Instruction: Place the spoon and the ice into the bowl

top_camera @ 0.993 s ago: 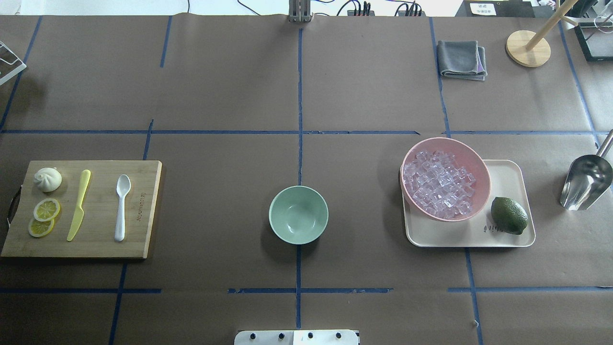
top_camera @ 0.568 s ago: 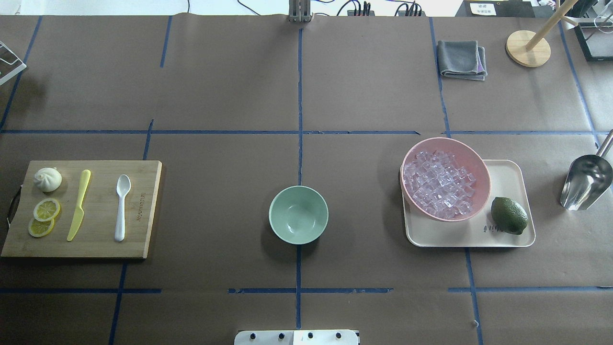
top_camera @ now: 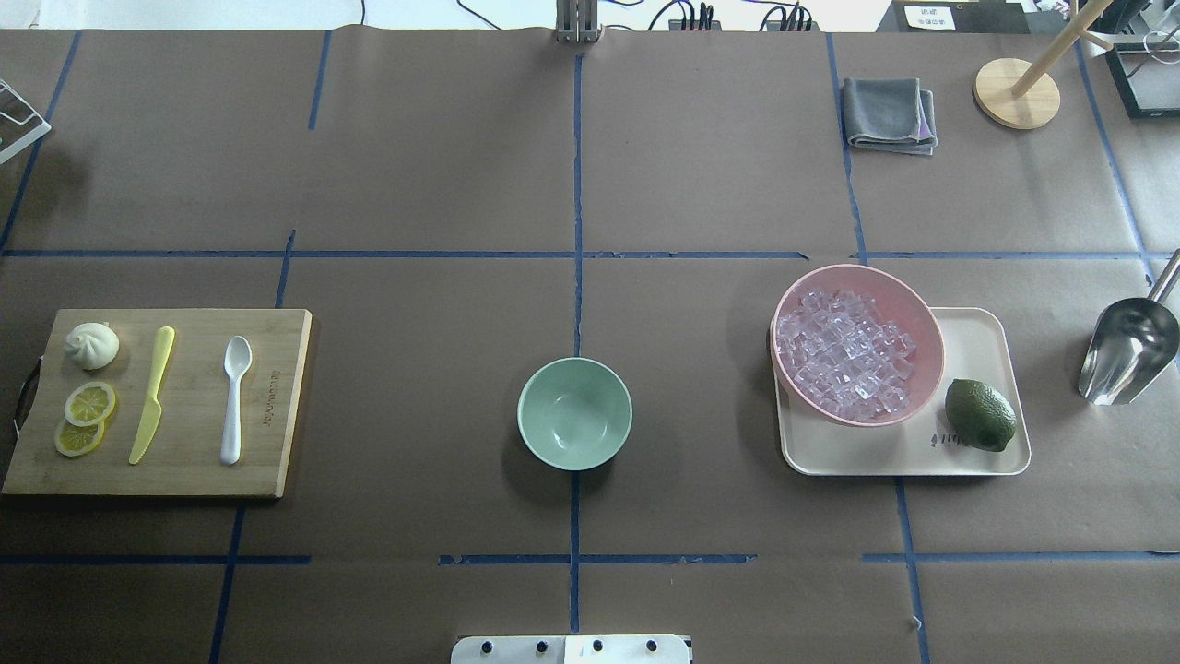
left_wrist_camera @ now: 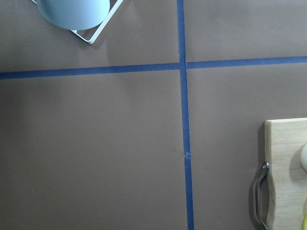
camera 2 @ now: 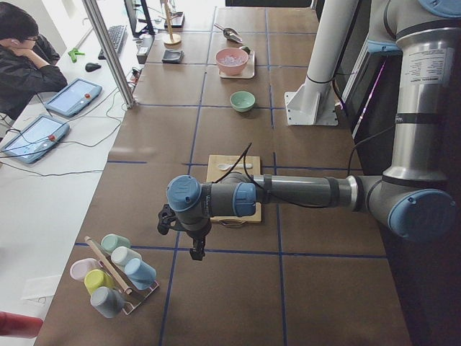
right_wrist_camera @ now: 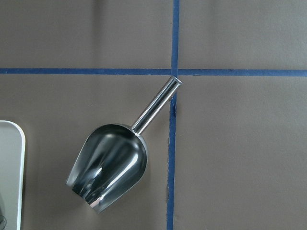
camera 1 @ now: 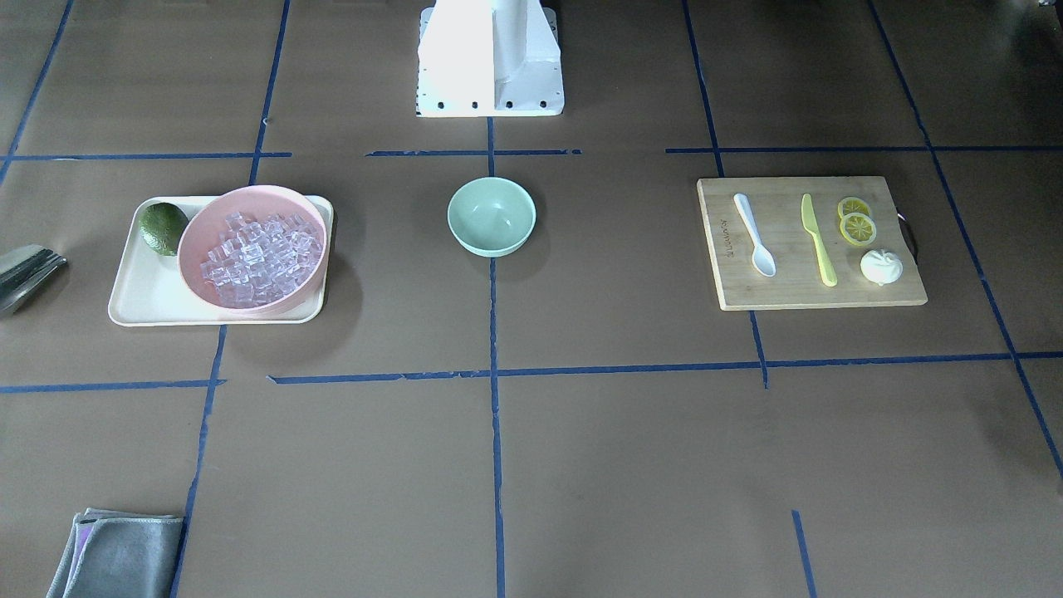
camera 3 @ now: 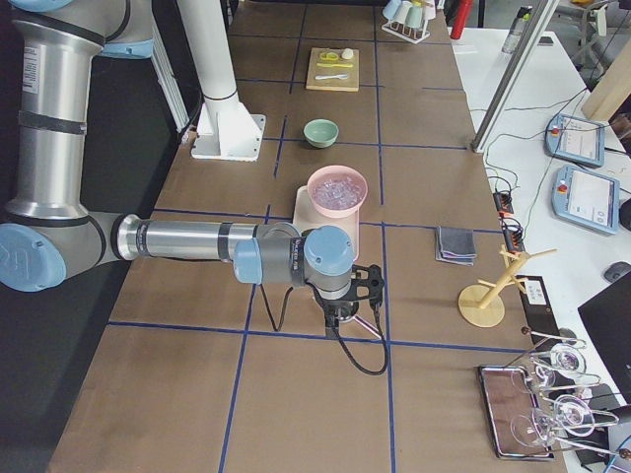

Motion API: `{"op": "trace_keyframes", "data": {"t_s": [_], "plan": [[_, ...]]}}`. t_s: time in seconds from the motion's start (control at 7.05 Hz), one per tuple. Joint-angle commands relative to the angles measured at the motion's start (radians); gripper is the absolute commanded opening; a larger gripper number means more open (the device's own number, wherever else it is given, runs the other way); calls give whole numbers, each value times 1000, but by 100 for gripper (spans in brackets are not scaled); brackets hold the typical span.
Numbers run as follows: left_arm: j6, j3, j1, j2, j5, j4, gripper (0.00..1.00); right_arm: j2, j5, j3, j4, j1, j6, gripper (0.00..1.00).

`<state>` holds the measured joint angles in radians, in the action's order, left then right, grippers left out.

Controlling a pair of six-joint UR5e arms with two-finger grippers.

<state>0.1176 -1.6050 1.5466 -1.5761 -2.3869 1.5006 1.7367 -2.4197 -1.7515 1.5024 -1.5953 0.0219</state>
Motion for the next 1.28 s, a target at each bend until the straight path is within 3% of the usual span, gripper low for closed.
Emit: {"op": "trace_keyframes", "data": {"t_s": [0.0,0.43,0.71,0.85,1.14], "plan": [[-54,-50,-37,-70,-2,-26,100,-17,-1,-2,8,2,0,99],[-386,-214,-168,-65,-26,-23,100,-39,2,-3,-2,38,3,99],[-727,-332,-325,-65,0,-11,100,-37,-30,1,2,38,3,99],[-845,-349,-408,-61,90,31,99,-39,-83,-2,-2,38,3,99],[-1164,-326,-566,-39,220,265,97,-40,-87,-5,-4,38,4,99]]}}
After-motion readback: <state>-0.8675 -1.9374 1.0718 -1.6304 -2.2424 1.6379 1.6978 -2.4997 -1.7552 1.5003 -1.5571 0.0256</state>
